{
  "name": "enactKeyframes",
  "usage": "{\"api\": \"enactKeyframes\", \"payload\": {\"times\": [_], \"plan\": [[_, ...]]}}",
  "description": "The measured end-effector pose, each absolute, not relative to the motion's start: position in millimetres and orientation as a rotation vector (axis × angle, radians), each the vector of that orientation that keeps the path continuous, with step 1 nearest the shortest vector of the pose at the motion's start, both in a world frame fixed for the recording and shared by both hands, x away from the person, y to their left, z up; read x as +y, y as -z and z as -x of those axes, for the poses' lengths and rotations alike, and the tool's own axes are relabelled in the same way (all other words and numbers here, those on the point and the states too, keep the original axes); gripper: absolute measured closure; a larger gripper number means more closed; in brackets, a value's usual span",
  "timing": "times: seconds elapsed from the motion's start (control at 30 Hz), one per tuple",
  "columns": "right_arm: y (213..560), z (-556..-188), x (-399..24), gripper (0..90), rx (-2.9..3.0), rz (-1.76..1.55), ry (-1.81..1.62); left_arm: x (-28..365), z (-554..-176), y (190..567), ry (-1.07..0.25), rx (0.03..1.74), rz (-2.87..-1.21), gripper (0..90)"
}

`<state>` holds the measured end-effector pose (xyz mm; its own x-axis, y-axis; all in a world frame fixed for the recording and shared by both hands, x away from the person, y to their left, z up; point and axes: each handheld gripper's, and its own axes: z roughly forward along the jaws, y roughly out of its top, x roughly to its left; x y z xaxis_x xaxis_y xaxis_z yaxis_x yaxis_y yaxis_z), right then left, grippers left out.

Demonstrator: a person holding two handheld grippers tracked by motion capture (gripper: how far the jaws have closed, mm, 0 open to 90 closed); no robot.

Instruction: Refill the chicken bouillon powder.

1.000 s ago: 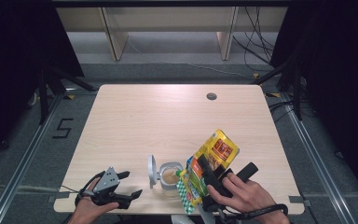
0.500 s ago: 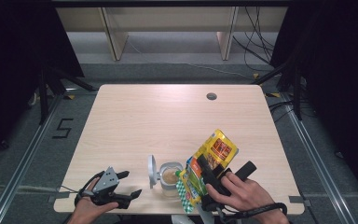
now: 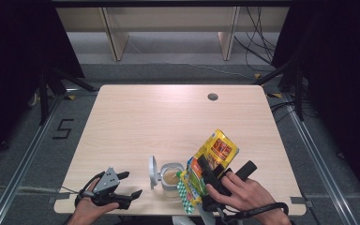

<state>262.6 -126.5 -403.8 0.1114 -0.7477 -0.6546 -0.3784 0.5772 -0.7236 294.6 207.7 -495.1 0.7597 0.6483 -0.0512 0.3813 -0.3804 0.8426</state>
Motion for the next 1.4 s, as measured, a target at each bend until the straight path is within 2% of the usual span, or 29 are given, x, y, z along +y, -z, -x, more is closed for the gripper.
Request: {"api": "enactKeyframes", "payload": {"times": [1.4], "plan": [[404.5, -264.8, -120.7, 66.6, 1.537, 0.986, 0.313, 208.1, -294.4, 493.6, -0.362, 0.762, -2.009, 18.7]]}}
